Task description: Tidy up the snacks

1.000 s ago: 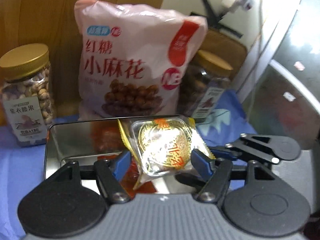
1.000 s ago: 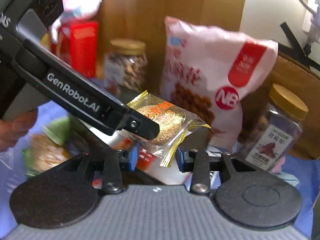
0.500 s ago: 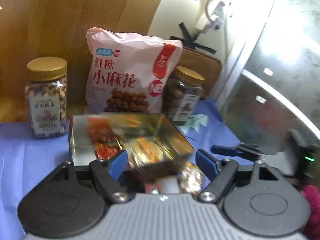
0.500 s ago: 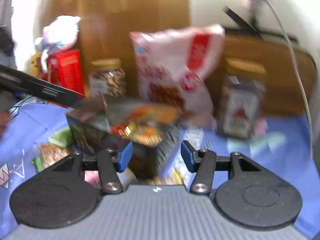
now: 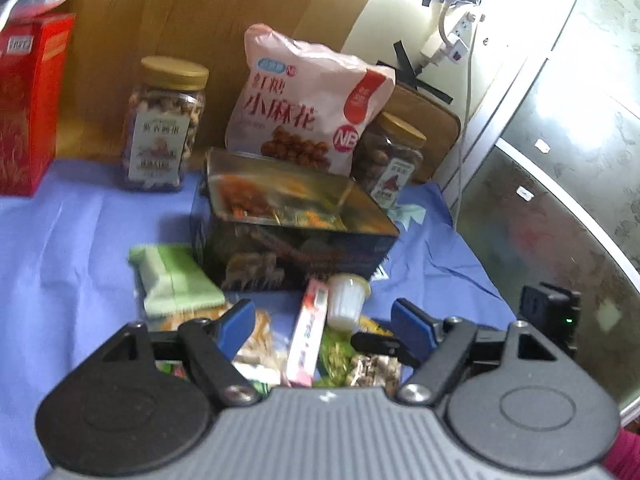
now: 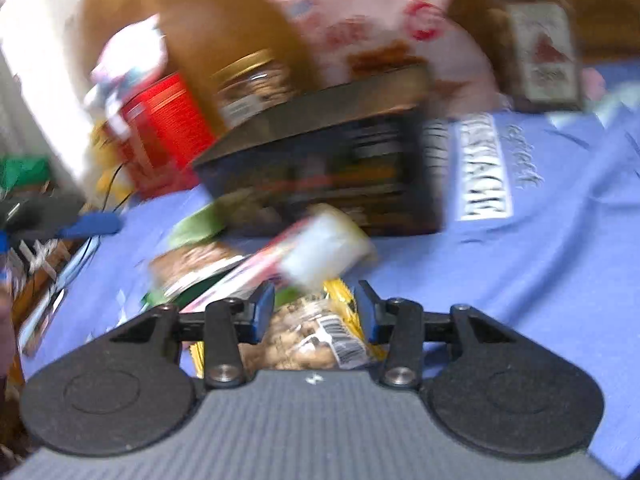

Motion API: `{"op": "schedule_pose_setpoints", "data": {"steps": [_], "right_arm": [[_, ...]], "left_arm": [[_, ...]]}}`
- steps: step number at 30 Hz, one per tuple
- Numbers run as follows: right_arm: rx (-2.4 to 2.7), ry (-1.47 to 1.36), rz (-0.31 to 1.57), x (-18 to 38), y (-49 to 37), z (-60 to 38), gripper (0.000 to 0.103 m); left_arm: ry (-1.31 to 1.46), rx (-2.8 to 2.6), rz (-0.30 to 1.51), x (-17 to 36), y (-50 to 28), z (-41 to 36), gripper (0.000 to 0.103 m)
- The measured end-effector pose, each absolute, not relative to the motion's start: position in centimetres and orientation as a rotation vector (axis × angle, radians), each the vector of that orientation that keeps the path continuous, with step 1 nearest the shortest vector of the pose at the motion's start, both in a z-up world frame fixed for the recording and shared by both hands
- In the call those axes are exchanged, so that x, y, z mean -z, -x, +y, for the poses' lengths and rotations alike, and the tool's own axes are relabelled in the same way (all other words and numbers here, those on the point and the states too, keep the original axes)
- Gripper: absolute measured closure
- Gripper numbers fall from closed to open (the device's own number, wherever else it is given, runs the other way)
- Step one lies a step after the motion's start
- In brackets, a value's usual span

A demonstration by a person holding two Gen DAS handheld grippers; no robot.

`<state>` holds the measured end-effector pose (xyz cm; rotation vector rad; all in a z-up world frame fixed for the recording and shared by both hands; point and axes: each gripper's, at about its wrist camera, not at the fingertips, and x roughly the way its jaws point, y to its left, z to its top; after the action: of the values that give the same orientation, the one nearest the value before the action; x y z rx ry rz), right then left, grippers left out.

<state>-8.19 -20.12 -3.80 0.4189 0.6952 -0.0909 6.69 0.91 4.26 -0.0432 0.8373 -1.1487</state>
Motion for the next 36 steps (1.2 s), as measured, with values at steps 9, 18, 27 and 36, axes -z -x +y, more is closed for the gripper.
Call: {"op": "schedule_pose_setpoints", "data": {"steps": [9,18,27,36], "right_arm": [[0.119,-0.331,0.632,2.0,14.2,-18.2,0.043],[0.072,-0.107,0.699,4.0,16.1,-13.8,0.038],[0.131,-0.023,0.691,4.9,15.2,-13.4,0.060],[0.148,0.098,0.536,1.7,14.9,-11.7,0.079]], "left_arm": [[0.053,1.249,0.928,-0.5,-2.5,0.4,0.023],[0.014,1.250,1.047,2.9,-2.0,-3.5,0.027],[-0.040,1.324,1.071,3.7,0.5,-5.5,0.076],[0.023,1.348,0.911,-2.0,-0.8,-3.9,0.076]]}}
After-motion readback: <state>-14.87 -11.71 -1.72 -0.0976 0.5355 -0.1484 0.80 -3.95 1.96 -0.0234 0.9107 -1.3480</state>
